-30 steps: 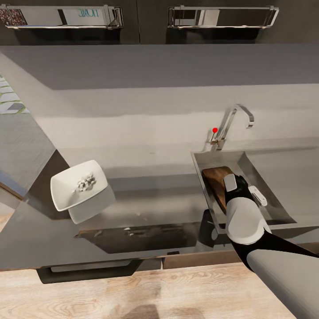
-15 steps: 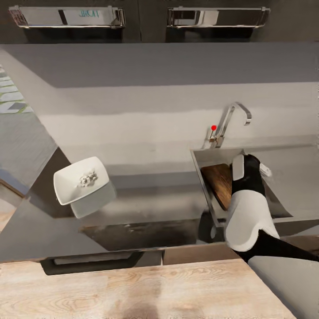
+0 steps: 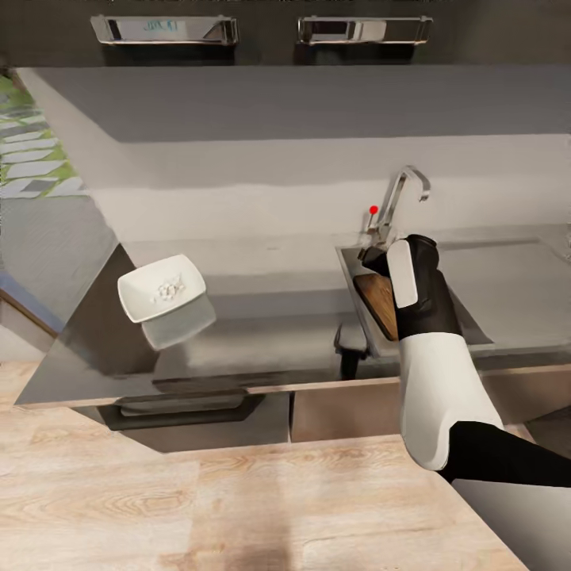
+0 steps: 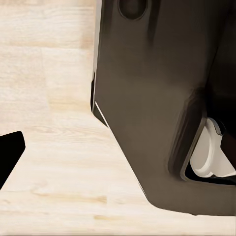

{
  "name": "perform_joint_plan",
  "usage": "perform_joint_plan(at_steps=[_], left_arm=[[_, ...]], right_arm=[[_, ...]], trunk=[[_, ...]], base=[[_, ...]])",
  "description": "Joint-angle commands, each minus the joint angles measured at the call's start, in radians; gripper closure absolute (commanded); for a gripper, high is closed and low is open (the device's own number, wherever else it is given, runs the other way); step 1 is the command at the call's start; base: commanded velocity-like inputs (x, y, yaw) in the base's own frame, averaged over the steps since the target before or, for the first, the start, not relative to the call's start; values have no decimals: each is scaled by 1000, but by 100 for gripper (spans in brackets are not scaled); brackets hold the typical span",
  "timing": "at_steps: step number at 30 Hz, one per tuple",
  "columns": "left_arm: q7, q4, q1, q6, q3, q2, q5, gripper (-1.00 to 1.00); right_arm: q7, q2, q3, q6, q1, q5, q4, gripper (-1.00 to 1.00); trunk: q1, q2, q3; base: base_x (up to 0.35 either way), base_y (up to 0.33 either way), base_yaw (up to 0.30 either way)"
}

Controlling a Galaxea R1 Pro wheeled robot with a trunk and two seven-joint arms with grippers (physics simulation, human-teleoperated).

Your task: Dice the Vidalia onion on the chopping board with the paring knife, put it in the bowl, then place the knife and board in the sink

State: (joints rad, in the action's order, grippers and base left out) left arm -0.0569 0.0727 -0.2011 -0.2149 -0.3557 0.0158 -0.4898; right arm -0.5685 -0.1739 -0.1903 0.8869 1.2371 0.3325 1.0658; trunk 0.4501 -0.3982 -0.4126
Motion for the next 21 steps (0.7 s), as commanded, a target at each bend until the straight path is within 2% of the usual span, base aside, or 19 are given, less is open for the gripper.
perform_joint_plan(at_steps=[1, 6, 21], left_arm=[[-6, 4, -1, -6, -8, 0, -10, -100], [-6, 4, -1, -5, -8, 0, -10, -100], [-6, 4, -1, -4, -8, 0, -10, -100]], right_arm=[[4, -1, 1, 1, 1, 10, 0, -100], [32, -1, 2, 1, 1, 8, -10, -100], [39, -1, 3, -3, -2, 3, -48, -100]], trunk=[[0, -2, -2], [0, -2, -2], [0, -2, -2]], base=[[-338, 0, 0], [-338, 0, 0], [-338, 0, 0]])
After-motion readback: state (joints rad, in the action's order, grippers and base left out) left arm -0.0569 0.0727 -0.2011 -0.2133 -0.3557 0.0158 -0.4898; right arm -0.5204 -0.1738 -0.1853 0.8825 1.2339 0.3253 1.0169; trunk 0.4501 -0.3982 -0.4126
